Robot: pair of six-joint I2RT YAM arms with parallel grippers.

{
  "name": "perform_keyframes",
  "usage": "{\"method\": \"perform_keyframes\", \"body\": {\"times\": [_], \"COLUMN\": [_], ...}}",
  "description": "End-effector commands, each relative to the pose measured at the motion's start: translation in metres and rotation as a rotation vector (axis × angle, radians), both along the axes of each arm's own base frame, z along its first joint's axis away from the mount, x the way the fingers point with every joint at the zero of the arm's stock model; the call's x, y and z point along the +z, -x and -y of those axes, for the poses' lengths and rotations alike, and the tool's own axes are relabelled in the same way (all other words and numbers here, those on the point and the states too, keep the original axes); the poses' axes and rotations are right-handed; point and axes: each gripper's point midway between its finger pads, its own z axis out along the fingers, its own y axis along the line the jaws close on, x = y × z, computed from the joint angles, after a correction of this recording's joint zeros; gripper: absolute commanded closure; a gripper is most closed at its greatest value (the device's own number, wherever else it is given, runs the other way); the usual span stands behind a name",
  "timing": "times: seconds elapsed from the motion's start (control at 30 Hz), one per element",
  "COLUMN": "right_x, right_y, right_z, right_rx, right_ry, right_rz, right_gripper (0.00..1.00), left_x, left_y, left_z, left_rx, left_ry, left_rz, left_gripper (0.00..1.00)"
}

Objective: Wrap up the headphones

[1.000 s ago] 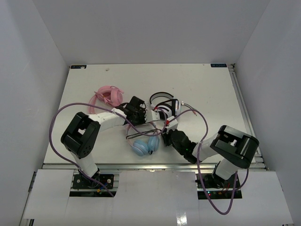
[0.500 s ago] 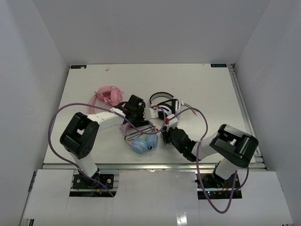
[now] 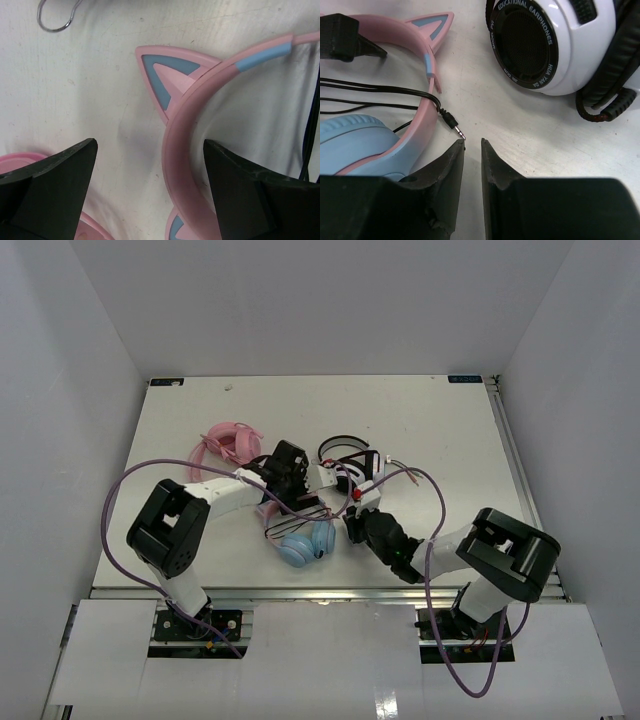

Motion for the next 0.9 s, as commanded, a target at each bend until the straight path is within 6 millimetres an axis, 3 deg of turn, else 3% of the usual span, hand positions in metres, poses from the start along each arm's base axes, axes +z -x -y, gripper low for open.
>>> {"method": "perform_keyframes", "body": {"times": [0.0,0.23,0.37,0.53,0.63,0.73,0.8,0.87], "right_x": [0.023,0.047,0.06,0.086,0.112,0.149,0.168,0.181], "right_y": [-0.004,-0.002,0.002,0.003,0.005,0.012,0.02,0.028], "right_z": [0.004,0.009,0.008,0.013,0.013,0.017,0.019,0.022], "right_rx": [-0.036,-0.044,-0.033,-0.043,-0.047,-0.044,-0.018,-0.001], "right_ry": [-0.04,-0.075,-0.078,-0.093,-0.119,-0.184,-0.214,-0.237], "right_rz": [0.028,0.038,0.031,0.039,0.03,0.02,0.012,-0.001], "right_gripper": [0.73,0.74,0.73,0.73,0.72,0.71,0.7,0.68], "left_x": [0.062,0.082,0.105,0.121,0.136,0.153,0.158,0.173], "left_y": [-0.033,-0.035,-0.032,-0.024,-0.025,-0.031,-0.027,-0.006], "left_z": [0.008,0.005,0.008,0.009,0.013,0.03,0.051,0.083], "left_rx": [0.175,0.246,0.335,0.373,0.528,0.741,0.791,0.714], "left_ry": [0.146,0.186,0.27,0.333,0.415,0.533,0.608,0.736], "left_rz": [0.13,0.115,0.08,0.064,-0.001,-0.134,-0.249,-0.381], "left_gripper": [0.02,0.02,0.02,0.02,0.02,0.02,0.02,0.02]}}
